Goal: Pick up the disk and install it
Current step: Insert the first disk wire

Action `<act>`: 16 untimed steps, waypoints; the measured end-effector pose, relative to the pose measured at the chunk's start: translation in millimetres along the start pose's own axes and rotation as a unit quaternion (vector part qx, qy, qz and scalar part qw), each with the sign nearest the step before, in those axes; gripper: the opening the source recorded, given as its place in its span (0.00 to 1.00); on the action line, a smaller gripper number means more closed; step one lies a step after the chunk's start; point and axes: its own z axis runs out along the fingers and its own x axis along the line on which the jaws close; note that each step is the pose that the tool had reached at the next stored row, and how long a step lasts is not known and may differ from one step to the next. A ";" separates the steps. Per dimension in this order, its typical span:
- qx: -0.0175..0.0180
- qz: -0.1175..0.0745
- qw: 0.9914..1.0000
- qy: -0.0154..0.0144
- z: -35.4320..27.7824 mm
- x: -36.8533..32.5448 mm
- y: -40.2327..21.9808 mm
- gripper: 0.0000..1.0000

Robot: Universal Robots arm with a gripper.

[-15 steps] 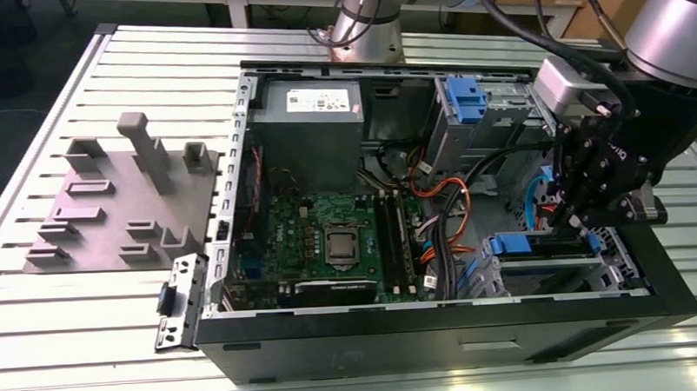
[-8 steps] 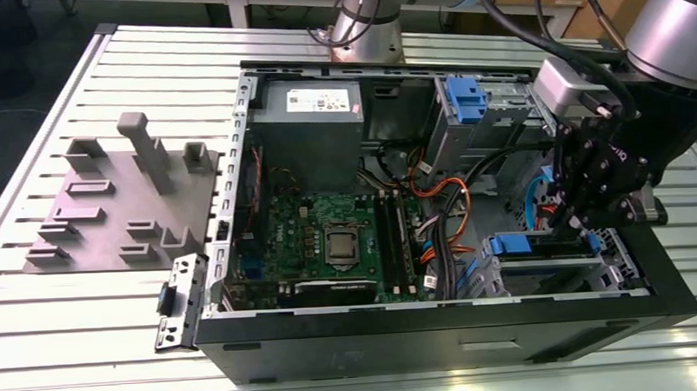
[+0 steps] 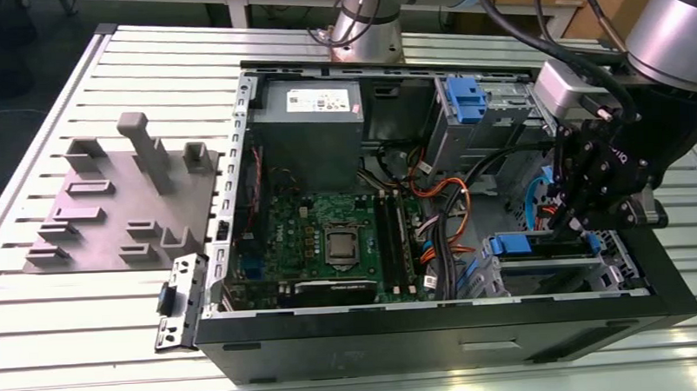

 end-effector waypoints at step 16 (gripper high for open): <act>0.000 0.000 1.000 -0.004 5.1 -0.6 -0.1 0.16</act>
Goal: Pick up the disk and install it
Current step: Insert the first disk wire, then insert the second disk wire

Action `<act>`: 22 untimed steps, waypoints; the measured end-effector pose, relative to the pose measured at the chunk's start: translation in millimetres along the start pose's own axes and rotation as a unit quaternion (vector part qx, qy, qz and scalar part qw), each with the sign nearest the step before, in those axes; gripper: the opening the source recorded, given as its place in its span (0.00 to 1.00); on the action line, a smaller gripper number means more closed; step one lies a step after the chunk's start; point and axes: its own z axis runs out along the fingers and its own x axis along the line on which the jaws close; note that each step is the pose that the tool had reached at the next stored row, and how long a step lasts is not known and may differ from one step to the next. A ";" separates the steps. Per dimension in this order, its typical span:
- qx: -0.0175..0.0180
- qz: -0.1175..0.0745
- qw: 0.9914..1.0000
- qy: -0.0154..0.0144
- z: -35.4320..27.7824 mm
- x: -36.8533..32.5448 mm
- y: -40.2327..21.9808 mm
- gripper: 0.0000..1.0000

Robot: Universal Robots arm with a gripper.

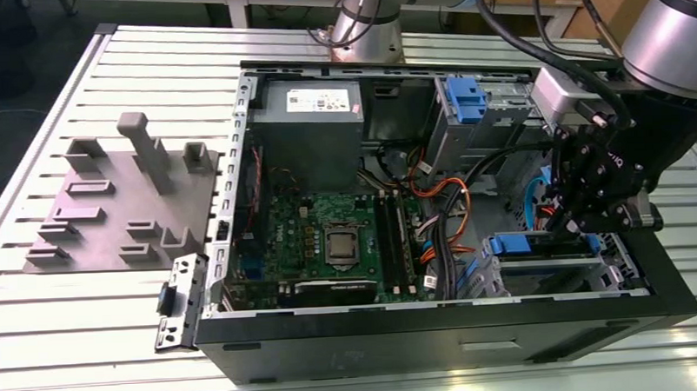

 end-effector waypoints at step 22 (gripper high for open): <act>-0.003 0.000 1.000 0.000 -14.8 1.8 0.0 0.11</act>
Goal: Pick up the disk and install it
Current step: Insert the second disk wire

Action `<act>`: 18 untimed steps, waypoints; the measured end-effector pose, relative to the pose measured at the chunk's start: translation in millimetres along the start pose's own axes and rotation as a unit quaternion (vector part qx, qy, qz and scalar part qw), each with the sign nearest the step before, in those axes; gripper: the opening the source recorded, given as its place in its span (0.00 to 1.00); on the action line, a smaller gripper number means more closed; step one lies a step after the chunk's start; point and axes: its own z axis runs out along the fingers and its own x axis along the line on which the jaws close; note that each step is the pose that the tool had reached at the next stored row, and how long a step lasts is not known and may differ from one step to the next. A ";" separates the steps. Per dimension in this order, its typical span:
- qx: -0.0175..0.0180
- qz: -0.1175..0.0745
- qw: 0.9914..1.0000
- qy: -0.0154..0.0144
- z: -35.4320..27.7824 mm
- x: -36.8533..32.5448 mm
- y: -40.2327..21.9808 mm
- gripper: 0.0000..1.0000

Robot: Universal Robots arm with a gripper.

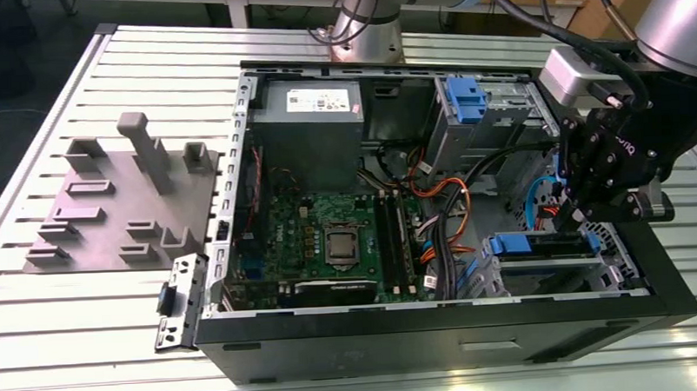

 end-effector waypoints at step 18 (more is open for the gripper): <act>0.000 0.000 1.000 0.000 0.0 0.0 14.6 0.11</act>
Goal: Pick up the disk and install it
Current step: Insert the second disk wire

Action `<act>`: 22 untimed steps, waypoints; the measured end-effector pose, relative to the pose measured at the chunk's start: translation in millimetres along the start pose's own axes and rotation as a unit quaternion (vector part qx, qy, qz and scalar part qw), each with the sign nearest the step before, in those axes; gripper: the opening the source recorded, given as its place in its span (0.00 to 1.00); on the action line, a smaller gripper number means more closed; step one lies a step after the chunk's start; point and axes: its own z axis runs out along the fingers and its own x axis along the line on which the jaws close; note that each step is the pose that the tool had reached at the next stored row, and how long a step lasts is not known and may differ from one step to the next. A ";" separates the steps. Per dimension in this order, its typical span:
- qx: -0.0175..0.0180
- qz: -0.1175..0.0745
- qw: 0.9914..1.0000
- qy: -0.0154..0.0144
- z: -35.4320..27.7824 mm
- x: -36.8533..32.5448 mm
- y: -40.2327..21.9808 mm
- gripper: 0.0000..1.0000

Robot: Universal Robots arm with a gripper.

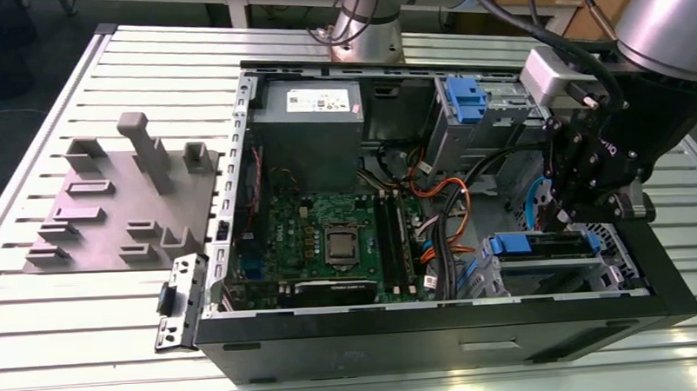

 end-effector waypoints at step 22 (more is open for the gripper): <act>-0.003 -0.001 1.000 0.000 -36.1 -24.2 -0.6 0.11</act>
